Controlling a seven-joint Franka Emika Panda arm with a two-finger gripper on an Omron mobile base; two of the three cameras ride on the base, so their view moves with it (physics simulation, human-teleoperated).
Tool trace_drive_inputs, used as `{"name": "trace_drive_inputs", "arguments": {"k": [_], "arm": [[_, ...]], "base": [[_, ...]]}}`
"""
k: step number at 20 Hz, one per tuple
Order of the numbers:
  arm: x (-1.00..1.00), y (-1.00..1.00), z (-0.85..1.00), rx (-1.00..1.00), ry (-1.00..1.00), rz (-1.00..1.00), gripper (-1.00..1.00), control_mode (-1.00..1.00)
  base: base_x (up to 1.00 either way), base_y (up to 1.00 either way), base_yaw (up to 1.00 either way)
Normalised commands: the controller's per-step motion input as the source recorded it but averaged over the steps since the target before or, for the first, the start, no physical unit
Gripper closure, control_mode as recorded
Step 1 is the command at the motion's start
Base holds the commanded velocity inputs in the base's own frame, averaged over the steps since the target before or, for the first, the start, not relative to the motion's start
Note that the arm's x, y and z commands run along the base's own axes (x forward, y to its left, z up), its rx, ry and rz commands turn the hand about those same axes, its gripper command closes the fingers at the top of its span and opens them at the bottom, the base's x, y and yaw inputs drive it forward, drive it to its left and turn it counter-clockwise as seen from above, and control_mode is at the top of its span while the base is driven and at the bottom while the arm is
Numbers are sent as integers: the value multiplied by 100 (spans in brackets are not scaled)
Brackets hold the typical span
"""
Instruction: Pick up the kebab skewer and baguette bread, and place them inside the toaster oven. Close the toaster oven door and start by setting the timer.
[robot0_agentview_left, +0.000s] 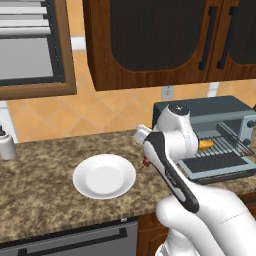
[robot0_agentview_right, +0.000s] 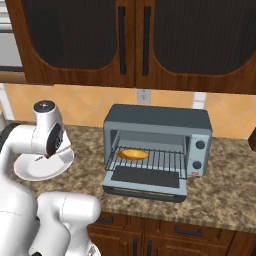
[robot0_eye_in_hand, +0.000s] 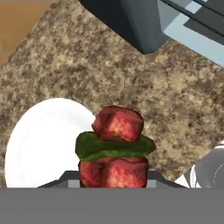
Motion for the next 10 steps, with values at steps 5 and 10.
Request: {"name": "trace_drive_inputs", "arguments": {"k": [5, 10], "arm": [[-43, -96, 57, 13, 1, -49, 100, -100], [-43, -100, 46, 9, 4, -35, 100, -100]], "base": [[0, 0, 0], [0, 0, 0]]}}
